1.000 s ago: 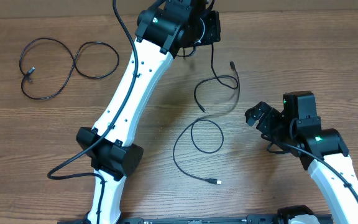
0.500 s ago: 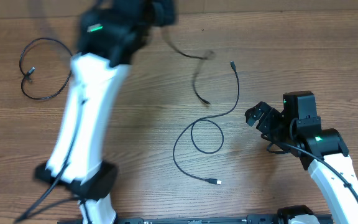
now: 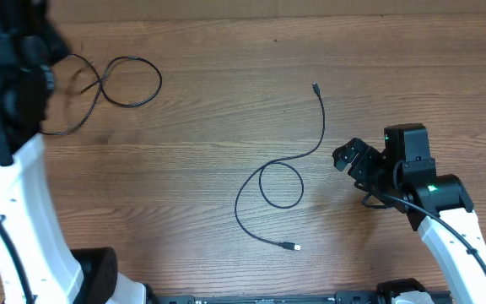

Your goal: Untangle cables

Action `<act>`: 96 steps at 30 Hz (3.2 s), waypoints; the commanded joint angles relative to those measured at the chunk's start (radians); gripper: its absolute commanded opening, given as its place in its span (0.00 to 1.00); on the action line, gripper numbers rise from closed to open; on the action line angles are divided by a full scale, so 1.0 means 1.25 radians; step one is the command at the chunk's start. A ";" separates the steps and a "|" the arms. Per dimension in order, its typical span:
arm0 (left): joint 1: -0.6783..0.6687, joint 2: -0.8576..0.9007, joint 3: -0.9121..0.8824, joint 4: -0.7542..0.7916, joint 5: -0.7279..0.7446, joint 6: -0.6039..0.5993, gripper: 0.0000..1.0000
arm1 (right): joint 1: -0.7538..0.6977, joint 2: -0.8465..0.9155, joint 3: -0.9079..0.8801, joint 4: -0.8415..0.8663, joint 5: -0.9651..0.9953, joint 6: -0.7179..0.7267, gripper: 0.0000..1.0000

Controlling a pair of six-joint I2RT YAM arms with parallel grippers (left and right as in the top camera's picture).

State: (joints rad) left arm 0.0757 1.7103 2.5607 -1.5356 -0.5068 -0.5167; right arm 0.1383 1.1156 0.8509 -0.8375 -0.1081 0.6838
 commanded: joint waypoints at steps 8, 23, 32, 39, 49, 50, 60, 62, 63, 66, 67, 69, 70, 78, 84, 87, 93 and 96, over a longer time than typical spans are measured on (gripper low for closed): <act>0.345 0.034 0.004 -0.029 -0.049 -0.117 0.04 | 0.002 -0.002 0.016 0.004 -0.005 -0.004 1.00; 0.525 0.192 0.004 -0.023 0.045 -0.108 0.04 | 0.002 -0.002 0.016 0.004 -0.005 -0.004 1.00; 0.526 0.320 0.004 -0.021 -0.001 -0.107 0.04 | 0.002 -0.002 0.016 0.004 -0.005 -0.004 1.00; 0.526 0.421 0.004 -0.067 0.112 -0.120 0.04 | 0.002 -0.002 0.016 0.004 -0.005 -0.004 1.00; 0.526 0.527 -0.001 -0.123 0.174 -0.109 0.90 | 0.002 -0.002 0.016 0.004 -0.005 -0.004 1.00; 0.526 0.527 -0.001 -0.123 0.192 -0.107 0.96 | 0.002 -0.002 0.016 0.004 -0.005 -0.004 1.00; 0.523 0.527 -0.001 -0.123 0.442 -0.086 1.00 | 0.002 -0.002 0.016 0.004 -0.005 -0.004 1.00; 0.522 0.527 -0.001 -0.123 0.496 -0.086 1.00 | 0.002 -0.002 0.016 0.004 -0.005 -0.004 1.00; 0.521 0.527 -0.001 -0.123 0.536 -0.085 1.00 | 0.002 -0.002 0.016 0.004 -0.005 -0.004 1.00; 0.513 0.527 -0.001 -0.123 0.640 -0.027 1.00 | 0.002 -0.002 0.016 0.004 -0.005 -0.004 1.00; 0.509 0.527 -0.001 -0.123 0.679 0.000 1.00 | 0.002 -0.002 0.016 0.004 -0.005 -0.004 1.00; 0.501 0.527 -0.001 -0.123 0.746 0.055 0.99 | 0.002 -0.002 0.016 0.004 -0.005 -0.004 1.00; 0.495 0.527 -0.001 -0.123 0.769 0.092 1.00 | 0.002 -0.002 0.016 0.004 -0.005 -0.004 1.00; 0.440 0.527 -0.001 -0.124 0.546 0.053 0.99 | 0.002 -0.002 0.016 0.004 -0.005 -0.004 1.00; 0.421 0.527 -0.052 -0.124 0.317 0.014 1.00 | 0.002 -0.002 0.016 0.004 -0.005 -0.004 1.00; 0.422 0.527 -0.100 -0.124 0.256 0.009 1.00 | 0.002 -0.002 0.016 0.004 -0.005 -0.004 1.00; 0.437 0.527 -0.261 -0.124 0.231 -0.039 1.00 | 0.002 -0.002 0.016 0.004 -0.005 -0.004 1.00; 0.442 0.527 -0.326 -0.124 0.233 -0.095 1.00 | 0.002 -0.002 0.016 0.004 -0.005 -0.004 1.00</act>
State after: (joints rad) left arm 0.6167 2.3699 2.2097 -1.6867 -0.1757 -0.5503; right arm 0.1383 1.1156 0.8509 -0.8375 -0.1081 0.6842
